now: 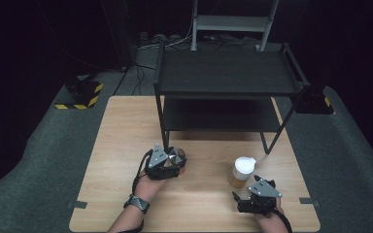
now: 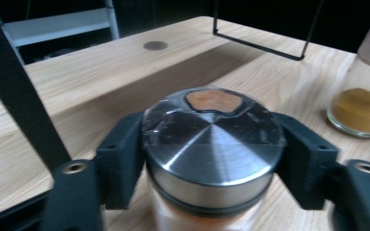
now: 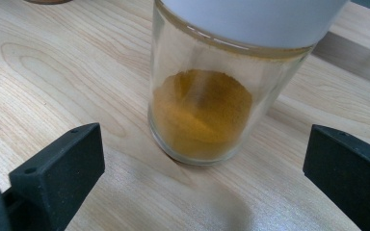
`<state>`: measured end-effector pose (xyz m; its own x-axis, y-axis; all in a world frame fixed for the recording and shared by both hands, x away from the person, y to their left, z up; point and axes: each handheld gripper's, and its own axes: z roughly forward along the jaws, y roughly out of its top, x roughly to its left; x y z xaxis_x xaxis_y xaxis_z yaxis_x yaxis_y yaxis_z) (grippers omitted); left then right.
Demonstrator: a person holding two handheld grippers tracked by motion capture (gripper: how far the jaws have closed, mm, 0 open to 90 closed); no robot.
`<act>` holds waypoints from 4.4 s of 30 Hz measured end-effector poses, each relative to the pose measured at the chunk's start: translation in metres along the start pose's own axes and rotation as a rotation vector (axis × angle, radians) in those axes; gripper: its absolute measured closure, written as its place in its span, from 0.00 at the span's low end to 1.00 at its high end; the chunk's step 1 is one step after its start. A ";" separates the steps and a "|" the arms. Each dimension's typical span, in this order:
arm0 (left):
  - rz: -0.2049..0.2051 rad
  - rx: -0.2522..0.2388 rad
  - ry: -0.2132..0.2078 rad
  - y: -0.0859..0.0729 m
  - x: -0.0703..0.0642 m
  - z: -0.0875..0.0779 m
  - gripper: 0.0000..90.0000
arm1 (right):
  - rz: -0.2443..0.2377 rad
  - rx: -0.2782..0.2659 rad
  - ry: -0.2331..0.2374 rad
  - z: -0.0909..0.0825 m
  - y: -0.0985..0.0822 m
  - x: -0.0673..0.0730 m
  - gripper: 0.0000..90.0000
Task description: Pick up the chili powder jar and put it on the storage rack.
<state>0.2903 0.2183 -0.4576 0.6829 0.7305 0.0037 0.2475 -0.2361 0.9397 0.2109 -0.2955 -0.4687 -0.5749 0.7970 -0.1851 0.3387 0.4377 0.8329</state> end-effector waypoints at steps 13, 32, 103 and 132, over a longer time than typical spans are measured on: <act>-0.046 -0.040 0.026 -0.002 -0.005 -0.009 0.39 | -0.003 0.000 -0.001 0.000 0.000 0.000 0.00; -0.012 -0.132 0.022 0.034 -0.019 -0.045 0.39 | 0.001 -0.002 -0.003 0.000 0.000 0.000 0.00; 0.026 -0.445 0.067 0.202 -0.006 -0.080 0.39 | 0.003 0.001 0.002 0.000 0.000 0.000 0.00; 0.038 -0.449 0.164 0.251 -0.006 -0.013 0.39 | 0.004 -0.012 0.012 -0.002 -0.003 -0.002 0.00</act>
<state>0.3392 0.1633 -0.2170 0.5591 0.8268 0.0614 -0.1216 0.0086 0.9925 0.2102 -0.2993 -0.4695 -0.5823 0.7939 -0.1751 0.3322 0.4289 0.8400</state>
